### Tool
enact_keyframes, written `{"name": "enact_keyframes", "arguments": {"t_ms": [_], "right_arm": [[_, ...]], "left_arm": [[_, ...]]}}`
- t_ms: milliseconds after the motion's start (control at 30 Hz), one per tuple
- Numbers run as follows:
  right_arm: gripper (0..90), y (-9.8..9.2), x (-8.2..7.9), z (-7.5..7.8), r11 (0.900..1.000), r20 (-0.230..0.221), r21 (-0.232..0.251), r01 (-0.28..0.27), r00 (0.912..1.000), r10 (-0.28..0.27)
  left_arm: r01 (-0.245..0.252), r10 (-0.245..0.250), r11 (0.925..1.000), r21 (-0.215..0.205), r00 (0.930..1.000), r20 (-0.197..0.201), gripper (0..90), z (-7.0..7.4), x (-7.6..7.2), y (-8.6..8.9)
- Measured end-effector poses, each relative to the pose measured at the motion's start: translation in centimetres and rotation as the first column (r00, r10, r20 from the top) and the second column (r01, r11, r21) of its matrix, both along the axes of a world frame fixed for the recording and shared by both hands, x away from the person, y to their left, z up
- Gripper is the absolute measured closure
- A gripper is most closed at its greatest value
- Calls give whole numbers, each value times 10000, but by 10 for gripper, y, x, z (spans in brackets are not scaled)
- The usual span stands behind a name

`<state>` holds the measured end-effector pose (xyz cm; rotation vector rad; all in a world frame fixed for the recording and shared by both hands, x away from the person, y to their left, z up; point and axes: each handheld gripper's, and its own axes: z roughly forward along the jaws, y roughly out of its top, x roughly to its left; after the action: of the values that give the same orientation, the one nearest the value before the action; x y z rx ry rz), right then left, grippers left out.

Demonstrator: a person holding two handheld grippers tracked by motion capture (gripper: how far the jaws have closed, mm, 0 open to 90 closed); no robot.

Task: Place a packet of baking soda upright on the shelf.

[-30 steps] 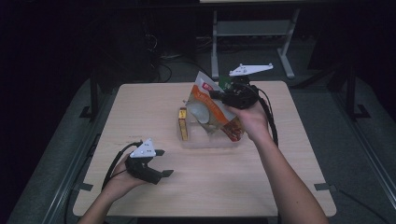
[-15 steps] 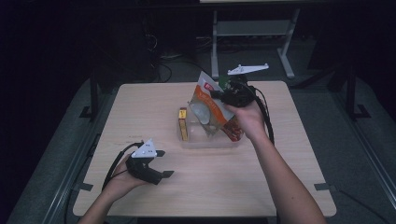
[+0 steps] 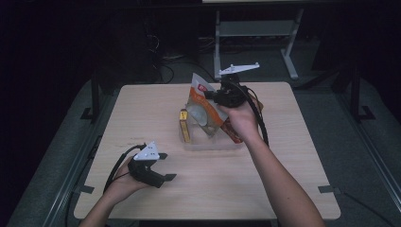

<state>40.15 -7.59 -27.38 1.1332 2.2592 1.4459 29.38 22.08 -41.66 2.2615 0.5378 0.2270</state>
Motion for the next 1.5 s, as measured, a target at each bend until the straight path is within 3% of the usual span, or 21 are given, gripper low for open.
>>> {"name": "enact_keyframes", "arguments": {"t_ms": [200, 700, 867, 1000, 1167, 1200, 1233, 1267, 1500], "right_arm": [[900, 5, 4, -6, 9977, -135, -566, 371, 9992, -380], [896, 6, 17, -37, 9933, -621, -871, 763, 9947, -819], [877, 7, 21, -47, 9932, -858, -966, 645, 9936, -729], [805, 8, 22, -48, 9938, -781, -917, 633, 9944, -706], [601, 1, 17, -42, 9956, -648, -850, 398, 9969, -454], [601, 1, 17, -42, 9956, -648, -850, 398, 9969, -454], [499, -3, 13, -39, 9967, -583, -765, 254, 9978, -299], [465, -4, 10, -37, 9965, -560, -807, 225, 9981, -270], [317, -19, -9, -38, 9962, -305, -854, -170, 9994, 144]], "left_arm": [[57, -57, 10000, 51, 10000, -41, 188, -1, -1, -1], [235, -233, 9993, 302, 9997, -73, 183, -4, -1, -4], [314, -311, 9987, 404, 9995, -82, 182, -5, -2, -5], [392, -388, 9983, 423, 9992, -119, 179, -7, -2, -7], [437, -437, 9980, 464, 9990, -14, 175, -7, -2, -7], [437, -437, 9980, 464, 9990, -14, 175, -7, -2, -7], [434, -433, 9980, 452, 9991, -17, 174, -8, -1, -7], [437, -436, 9979, 483, 9990, -41, 173, -8, -1, -7], [555, -556, 9966, 615, 9985, -13, 167, -8, -3, -9]]}}
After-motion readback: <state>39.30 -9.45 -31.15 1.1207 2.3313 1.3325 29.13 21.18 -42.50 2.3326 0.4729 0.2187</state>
